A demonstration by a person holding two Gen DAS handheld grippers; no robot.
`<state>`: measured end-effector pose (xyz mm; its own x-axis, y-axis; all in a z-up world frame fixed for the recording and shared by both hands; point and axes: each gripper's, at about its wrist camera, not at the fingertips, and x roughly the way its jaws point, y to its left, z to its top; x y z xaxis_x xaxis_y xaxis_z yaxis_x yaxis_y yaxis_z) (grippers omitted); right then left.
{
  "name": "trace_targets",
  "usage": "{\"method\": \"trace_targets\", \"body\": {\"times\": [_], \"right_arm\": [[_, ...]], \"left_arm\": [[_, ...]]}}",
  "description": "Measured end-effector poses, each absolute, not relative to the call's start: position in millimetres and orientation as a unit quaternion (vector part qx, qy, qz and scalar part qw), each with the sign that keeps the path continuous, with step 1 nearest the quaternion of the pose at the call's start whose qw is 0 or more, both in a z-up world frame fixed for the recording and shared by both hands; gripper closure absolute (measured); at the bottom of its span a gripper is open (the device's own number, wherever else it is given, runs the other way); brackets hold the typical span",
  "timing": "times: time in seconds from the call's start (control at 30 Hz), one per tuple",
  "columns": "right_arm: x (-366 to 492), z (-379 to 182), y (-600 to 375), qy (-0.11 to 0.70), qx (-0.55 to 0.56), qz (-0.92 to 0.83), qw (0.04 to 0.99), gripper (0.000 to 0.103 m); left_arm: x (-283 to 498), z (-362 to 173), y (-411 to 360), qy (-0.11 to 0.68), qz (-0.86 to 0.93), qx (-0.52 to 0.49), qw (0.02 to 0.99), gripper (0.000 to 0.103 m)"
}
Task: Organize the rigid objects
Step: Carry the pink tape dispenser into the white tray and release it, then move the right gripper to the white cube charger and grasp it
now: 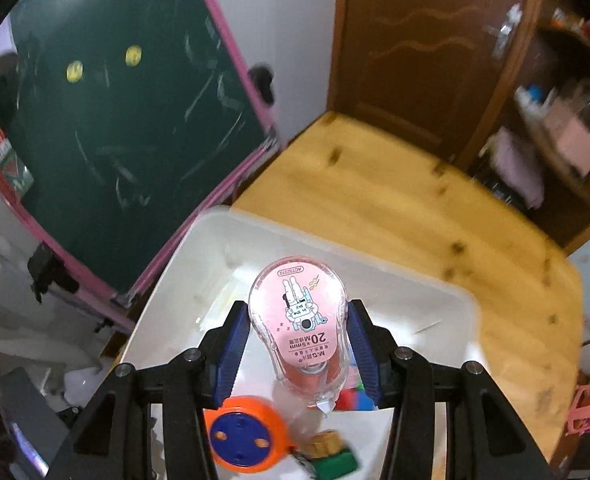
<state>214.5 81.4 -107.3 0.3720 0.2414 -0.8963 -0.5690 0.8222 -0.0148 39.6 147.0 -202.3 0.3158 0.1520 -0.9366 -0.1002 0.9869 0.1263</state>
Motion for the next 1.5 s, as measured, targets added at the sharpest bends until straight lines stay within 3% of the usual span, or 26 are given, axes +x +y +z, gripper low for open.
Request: {"method": "trace_targets", "body": {"times": [0.37,0.57,1.5], "right_arm": [[200.6,-164.2,87.4,0.555,-0.177,0.263,0.769,0.05],[193.7,-151.1,85.9,0.535,-0.167,0.28,0.779,0.039],[172.0,-80.6,24.6,0.455,-0.184,0.272,0.828,0.039]], "left_arm": [[40.6,-202.4,146.2,0.581,0.079,0.023,0.81,0.08],[41.0,-202.2,145.9,0.582,0.083,0.026,0.809,0.078],[40.2,-202.2,146.0,0.582,0.088,0.026,0.808,0.077]]}}
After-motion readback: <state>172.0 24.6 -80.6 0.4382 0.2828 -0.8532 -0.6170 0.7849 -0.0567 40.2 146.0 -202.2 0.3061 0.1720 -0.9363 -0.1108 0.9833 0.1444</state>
